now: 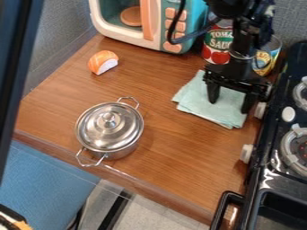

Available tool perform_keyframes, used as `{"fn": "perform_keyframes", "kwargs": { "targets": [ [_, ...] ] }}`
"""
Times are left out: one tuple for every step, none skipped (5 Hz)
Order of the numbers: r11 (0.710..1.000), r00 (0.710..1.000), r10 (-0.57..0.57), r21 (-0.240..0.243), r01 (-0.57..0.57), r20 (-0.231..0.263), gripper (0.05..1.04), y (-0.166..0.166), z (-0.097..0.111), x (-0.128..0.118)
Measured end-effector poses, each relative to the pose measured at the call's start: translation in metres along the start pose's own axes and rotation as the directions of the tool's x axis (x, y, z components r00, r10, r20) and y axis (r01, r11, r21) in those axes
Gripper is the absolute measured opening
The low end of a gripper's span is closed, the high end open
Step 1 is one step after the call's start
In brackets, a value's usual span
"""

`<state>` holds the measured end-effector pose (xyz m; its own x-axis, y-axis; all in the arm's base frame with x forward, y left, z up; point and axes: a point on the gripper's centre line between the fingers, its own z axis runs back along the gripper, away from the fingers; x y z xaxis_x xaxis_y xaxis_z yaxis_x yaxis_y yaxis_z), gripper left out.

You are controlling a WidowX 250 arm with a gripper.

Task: Moving the white towel from the right and putting it same line with the pot on the left.

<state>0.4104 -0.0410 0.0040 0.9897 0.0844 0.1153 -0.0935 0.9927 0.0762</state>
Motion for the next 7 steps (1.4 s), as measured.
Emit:
{"fn": "perform_keyframes", "kwargs": {
  "targets": [
    [0.999, 0.999, 0.032, -0.013, -0.032, -0.027, 1.001, 0.028, -0.003, 0.001],
    [0.999, 0.998, 0.049, -0.007, -0.049, -0.040, 1.001, 0.051, -0.005, 0.002],
    [0.999, 0.997, 0.054, 0.005, -0.054, -0.051, 1.001, 0.070, -0.006, 0.001],
    [0.997, 0.995, 0.073, 0.016, -0.072, -0.062, 1.001, 0.094, -0.008, 0.001],
    [0.997, 0.995, 0.077, 0.024, -0.076, -0.064, 1.001, 0.109, -0.009, 0.001],
    [0.999, 0.997, 0.043, 0.009, -0.043, -0.070, 1.001, 0.111, -0.010, 0.001],
    [0.999, 0.998, 0.011, -0.034, -0.013, -0.067, 1.001, 0.108, -0.007, 0.001]
  ]
}}
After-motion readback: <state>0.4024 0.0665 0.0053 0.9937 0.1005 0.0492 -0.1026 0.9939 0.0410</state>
